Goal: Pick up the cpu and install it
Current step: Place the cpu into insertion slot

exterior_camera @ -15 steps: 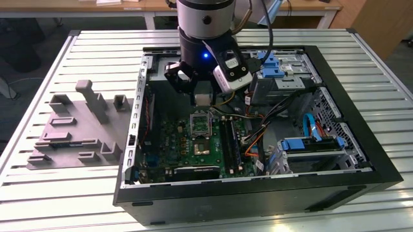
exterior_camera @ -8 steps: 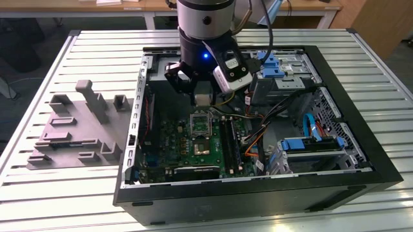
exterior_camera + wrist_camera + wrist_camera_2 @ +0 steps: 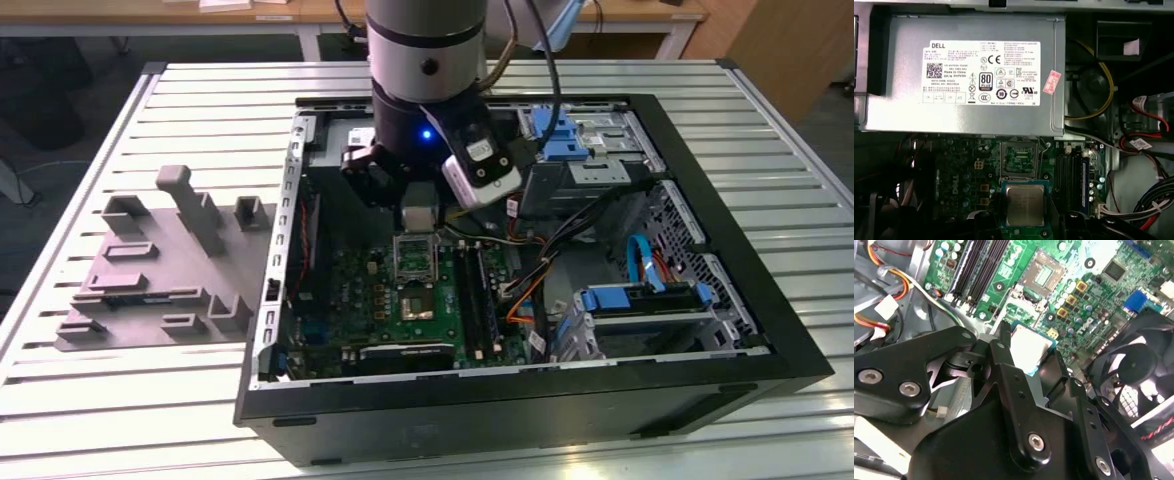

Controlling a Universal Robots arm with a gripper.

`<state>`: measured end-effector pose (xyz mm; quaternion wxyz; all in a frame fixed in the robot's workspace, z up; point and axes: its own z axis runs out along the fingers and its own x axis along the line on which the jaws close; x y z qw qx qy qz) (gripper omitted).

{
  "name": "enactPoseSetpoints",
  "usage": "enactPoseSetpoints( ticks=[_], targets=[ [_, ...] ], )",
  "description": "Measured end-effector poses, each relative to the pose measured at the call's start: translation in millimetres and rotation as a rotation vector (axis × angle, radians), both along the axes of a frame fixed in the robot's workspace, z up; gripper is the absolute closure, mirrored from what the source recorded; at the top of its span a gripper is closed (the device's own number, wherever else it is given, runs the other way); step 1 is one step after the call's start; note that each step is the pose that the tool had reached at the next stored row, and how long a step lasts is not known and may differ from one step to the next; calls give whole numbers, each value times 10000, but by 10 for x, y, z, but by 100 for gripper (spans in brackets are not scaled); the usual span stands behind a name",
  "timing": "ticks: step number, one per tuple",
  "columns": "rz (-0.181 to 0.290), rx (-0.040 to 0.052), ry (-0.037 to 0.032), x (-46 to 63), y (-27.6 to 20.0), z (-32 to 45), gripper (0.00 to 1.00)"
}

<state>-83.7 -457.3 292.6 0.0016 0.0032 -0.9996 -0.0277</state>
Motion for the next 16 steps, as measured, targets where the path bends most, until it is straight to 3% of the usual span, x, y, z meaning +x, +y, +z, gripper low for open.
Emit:
enactPoseSetpoints(
  ticks=[12, 16],
  targets=[
    [-1, 2, 30, 0, -18, -218, 53],
    [-1, 1, 32, 0, -18, -253, 53]
  ],
)
